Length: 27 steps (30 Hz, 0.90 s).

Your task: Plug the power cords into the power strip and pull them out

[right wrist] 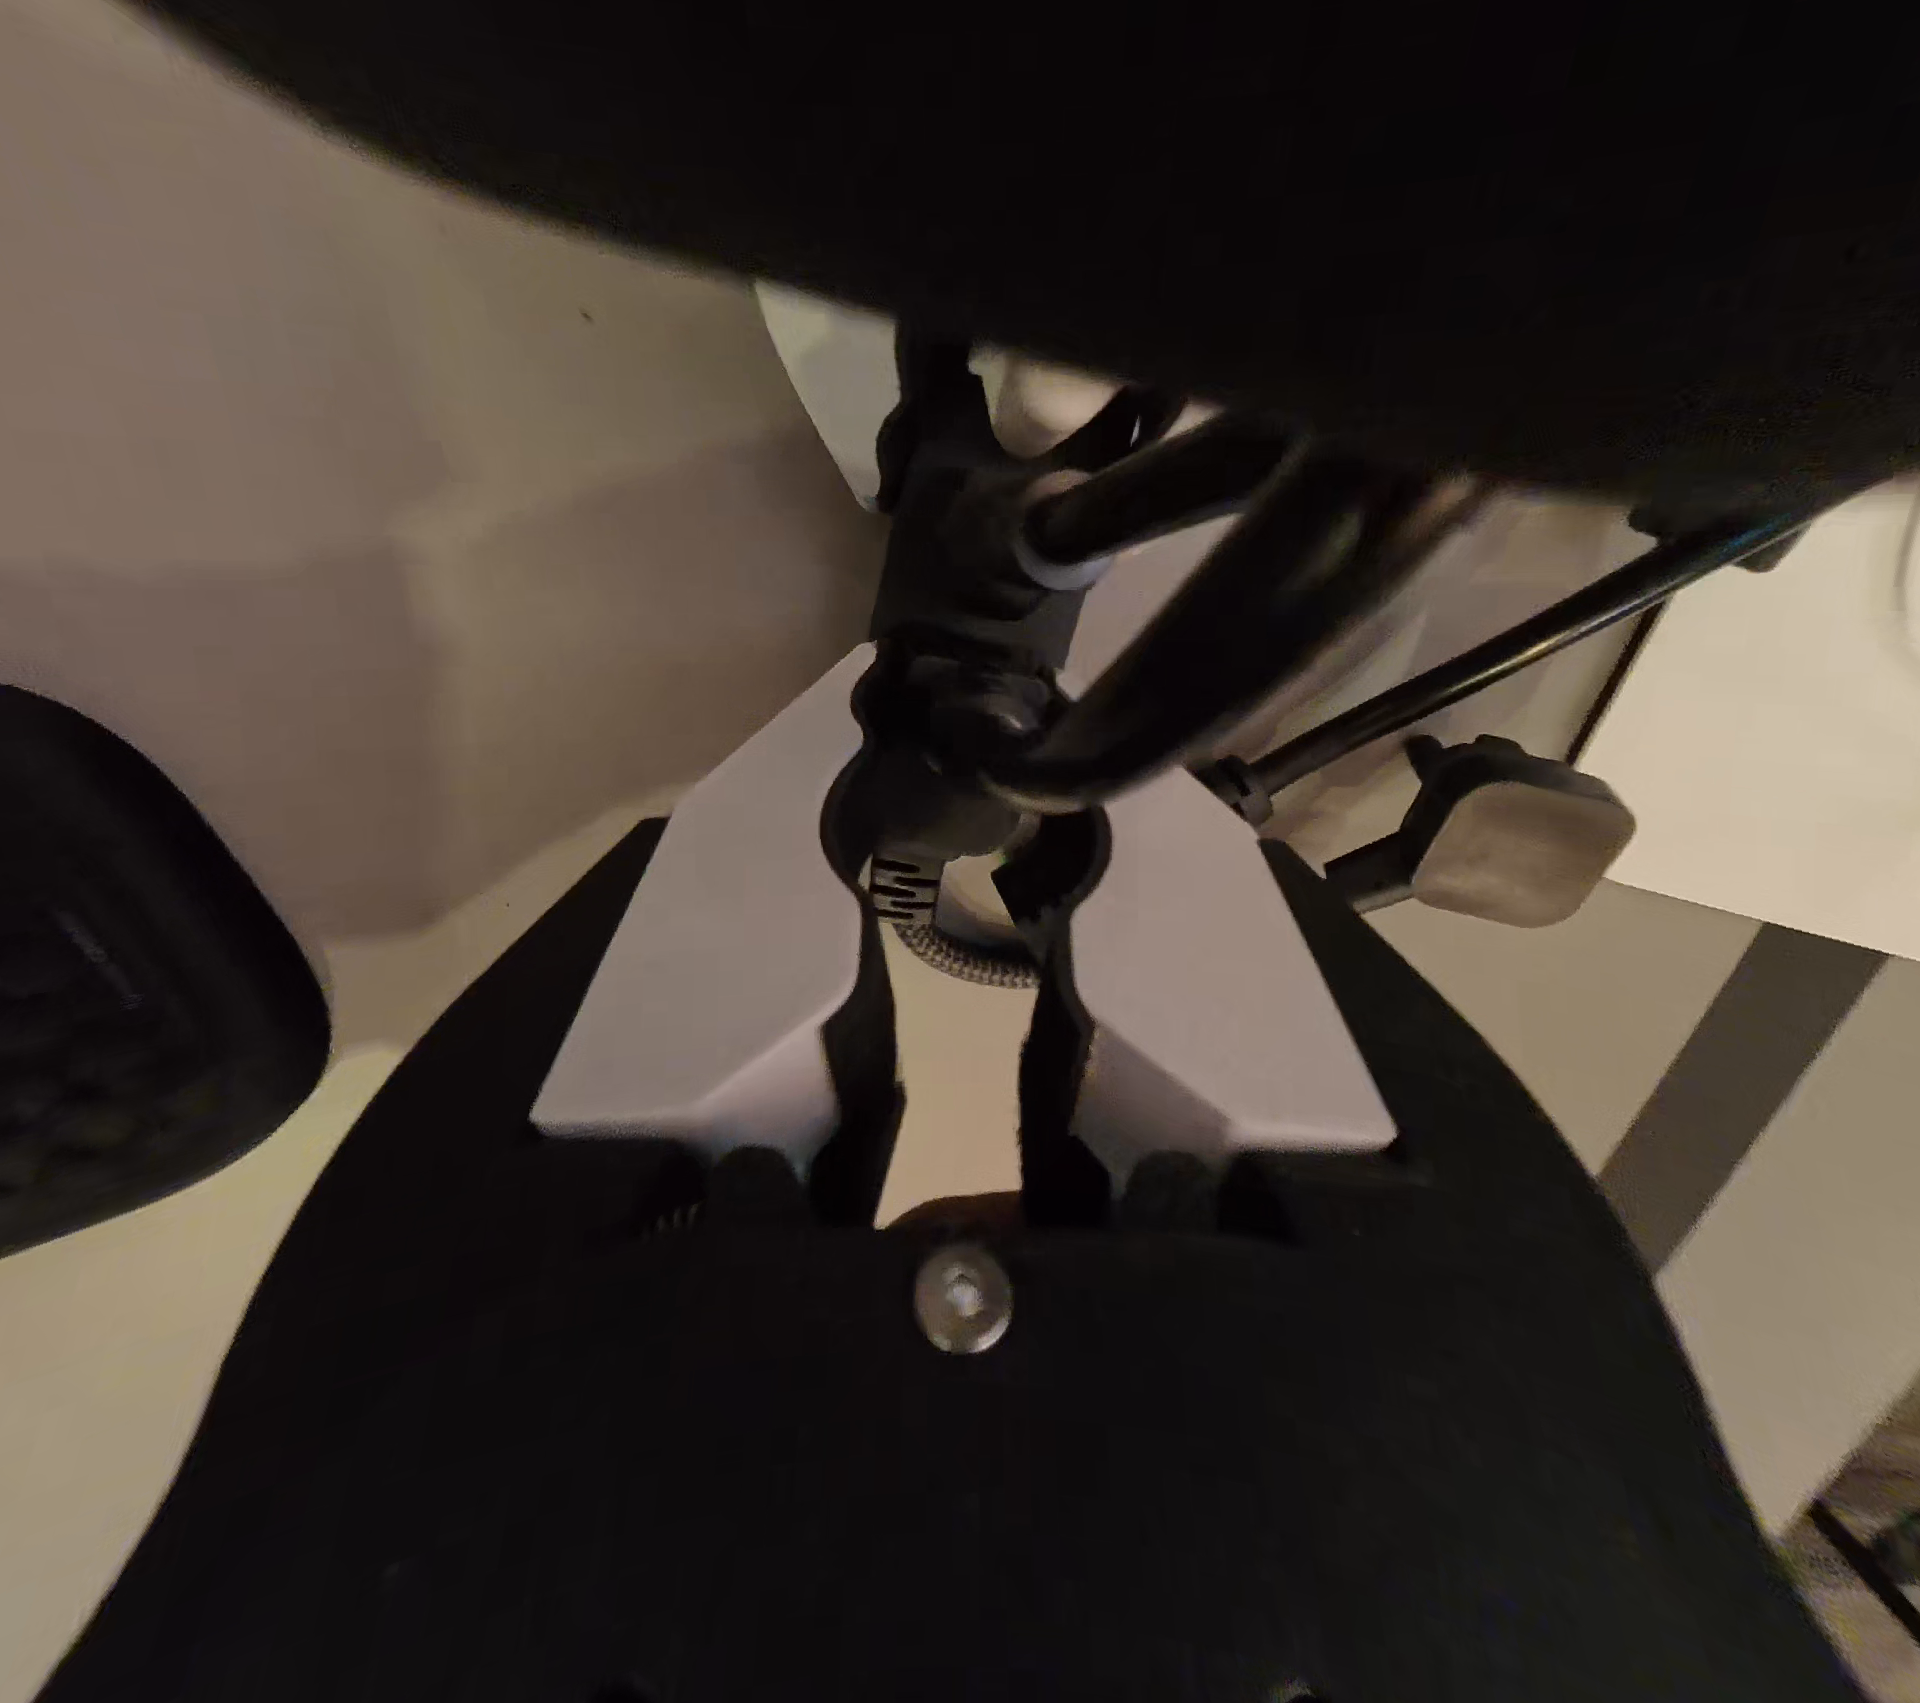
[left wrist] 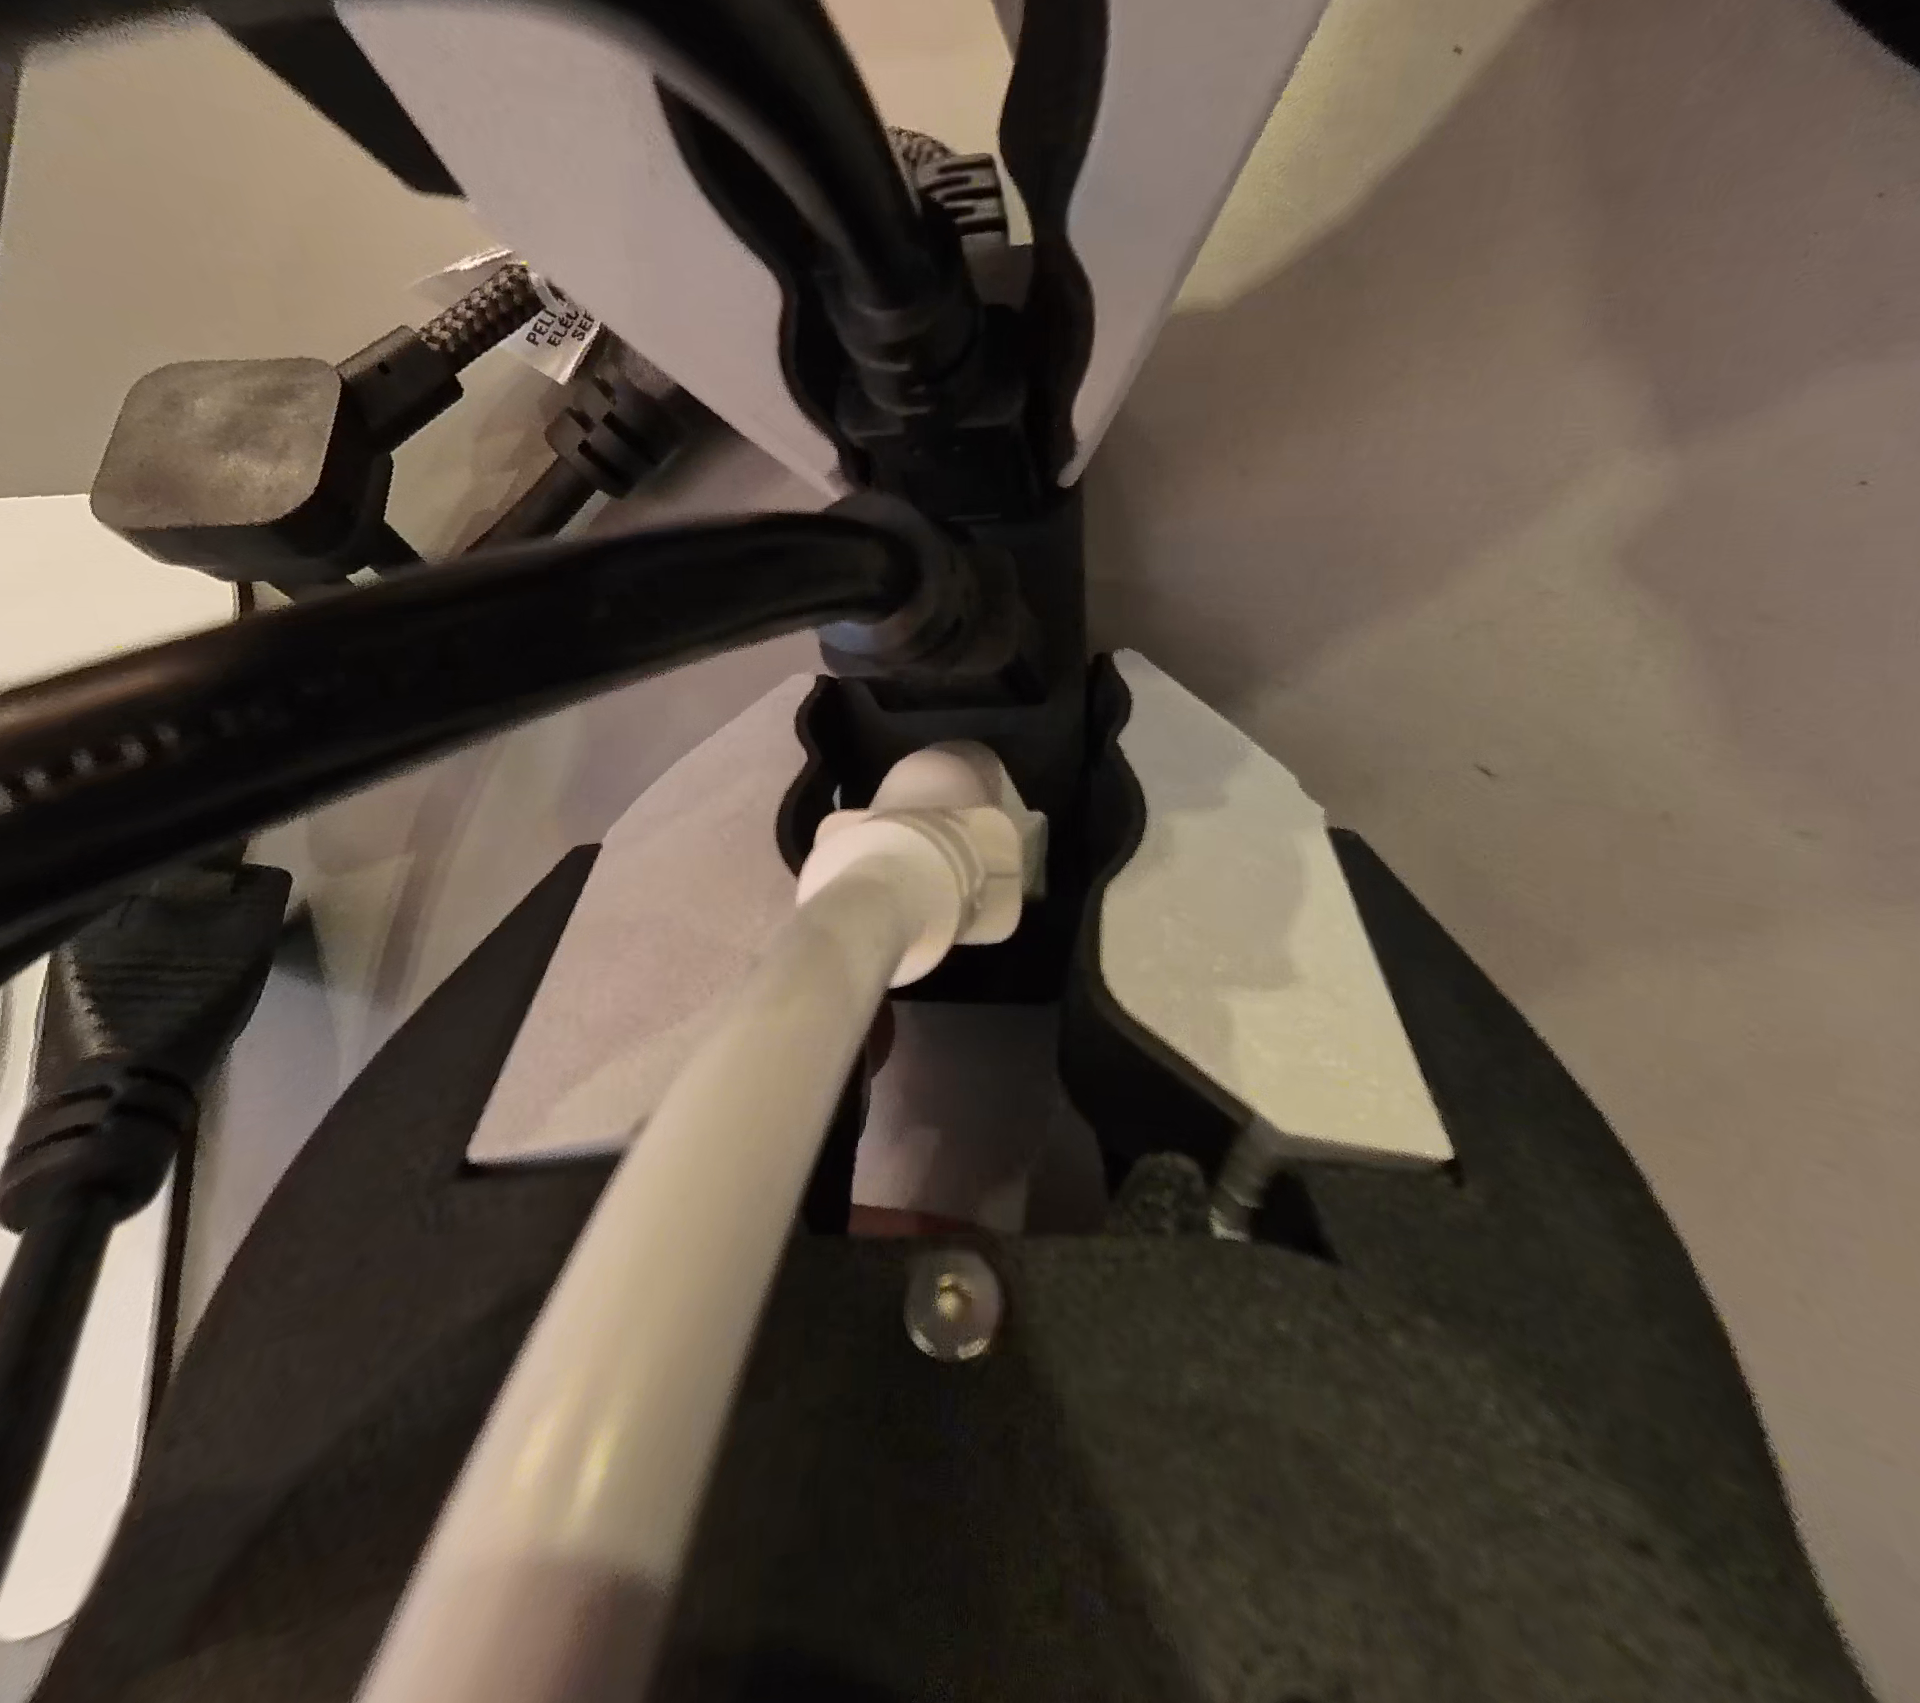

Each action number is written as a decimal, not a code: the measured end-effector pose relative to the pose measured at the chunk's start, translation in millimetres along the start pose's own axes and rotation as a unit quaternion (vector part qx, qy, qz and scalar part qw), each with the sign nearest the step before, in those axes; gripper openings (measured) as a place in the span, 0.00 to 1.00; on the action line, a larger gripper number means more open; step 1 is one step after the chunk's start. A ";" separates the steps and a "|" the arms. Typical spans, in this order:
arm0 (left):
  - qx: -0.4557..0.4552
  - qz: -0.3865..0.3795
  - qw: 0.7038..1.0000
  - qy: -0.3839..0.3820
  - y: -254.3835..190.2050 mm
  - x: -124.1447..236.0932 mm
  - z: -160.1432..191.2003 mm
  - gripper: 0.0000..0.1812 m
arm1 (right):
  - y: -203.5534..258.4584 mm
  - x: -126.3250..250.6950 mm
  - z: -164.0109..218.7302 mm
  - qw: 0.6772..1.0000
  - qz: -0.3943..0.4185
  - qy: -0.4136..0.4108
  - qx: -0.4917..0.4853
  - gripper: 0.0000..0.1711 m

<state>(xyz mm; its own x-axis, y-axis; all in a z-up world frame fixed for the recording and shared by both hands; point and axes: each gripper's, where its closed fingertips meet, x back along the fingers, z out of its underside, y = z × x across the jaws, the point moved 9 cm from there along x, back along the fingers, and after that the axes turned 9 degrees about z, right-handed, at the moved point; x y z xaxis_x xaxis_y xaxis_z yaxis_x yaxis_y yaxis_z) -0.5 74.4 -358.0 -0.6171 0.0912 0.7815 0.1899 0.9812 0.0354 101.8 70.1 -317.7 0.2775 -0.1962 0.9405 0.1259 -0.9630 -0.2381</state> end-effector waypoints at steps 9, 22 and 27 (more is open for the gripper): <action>-0.006 0.006 1.000 0.001 0.9 -0.1 0.6 0.25 | -1.2 0.1 1.9 0.999 -0.005 -0.014 -0.036 0.12; 0.002 0.014 1.000 -0.013 4.5 0.1 1.3 0.25 | -21.8 -7.6 27.0 0.955 -0.126 -0.124 -0.237 0.14; -0.006 0.011 1.000 -0.008 2.7 -0.5 1.4 0.25 | 0.4 -1.1 8.4 0.994 0.011 -0.063 -0.090 0.12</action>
<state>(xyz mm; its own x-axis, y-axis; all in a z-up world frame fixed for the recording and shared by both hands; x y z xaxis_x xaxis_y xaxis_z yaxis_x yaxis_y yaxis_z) -0.8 77.3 -359.1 -0.6240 0.1162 0.7727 0.2129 0.9768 0.0250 109.6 71.5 -320.8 0.3973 -0.2029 0.8950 -0.0504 -0.9786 -0.1995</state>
